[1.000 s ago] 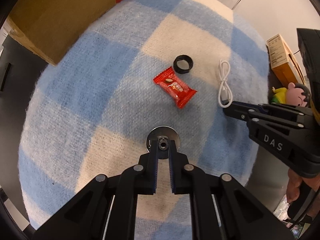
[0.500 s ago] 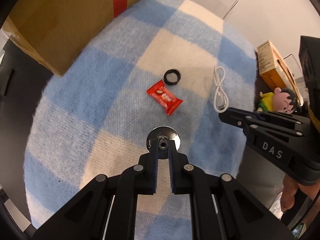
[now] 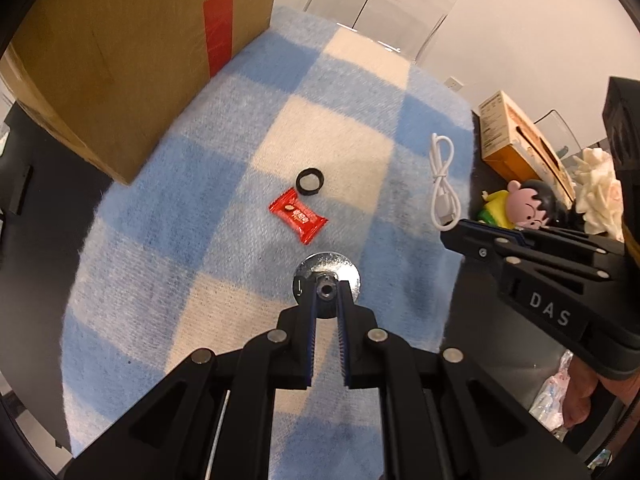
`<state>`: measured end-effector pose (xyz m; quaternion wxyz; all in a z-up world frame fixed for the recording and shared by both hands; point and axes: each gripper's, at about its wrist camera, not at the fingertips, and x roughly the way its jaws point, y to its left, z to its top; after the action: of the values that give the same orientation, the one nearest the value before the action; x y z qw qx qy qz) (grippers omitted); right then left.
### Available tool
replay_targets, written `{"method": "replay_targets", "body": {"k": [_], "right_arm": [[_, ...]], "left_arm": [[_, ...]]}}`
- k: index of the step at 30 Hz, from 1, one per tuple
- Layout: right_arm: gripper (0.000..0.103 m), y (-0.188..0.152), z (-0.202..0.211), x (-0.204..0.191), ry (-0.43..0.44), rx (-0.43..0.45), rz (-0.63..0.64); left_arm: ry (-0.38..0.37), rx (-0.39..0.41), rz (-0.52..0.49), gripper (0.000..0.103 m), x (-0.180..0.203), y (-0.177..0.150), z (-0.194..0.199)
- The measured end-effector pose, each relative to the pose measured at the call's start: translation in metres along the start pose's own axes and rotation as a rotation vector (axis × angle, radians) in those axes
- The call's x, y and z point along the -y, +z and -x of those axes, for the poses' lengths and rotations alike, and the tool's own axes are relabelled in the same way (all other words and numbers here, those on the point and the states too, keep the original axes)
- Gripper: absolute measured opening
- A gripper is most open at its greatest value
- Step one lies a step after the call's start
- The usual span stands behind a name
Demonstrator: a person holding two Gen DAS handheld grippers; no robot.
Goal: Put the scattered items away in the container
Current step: 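Carry the silver cap and white cable with both tools over the box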
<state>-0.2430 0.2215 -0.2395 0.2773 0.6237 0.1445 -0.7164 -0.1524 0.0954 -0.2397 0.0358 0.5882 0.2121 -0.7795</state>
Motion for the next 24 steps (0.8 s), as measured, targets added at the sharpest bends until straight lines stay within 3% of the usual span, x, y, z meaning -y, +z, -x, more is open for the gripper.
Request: {"method": "replay_targets", "body": {"k": [24], "right_arm": [[0.010, -0.023, 0.082, -0.037, -0.086, 0.148, -0.142]], "left_arm": [[-0.079, 0.089, -0.178, 0.010, 0.003, 0.014, 0.072]]}}
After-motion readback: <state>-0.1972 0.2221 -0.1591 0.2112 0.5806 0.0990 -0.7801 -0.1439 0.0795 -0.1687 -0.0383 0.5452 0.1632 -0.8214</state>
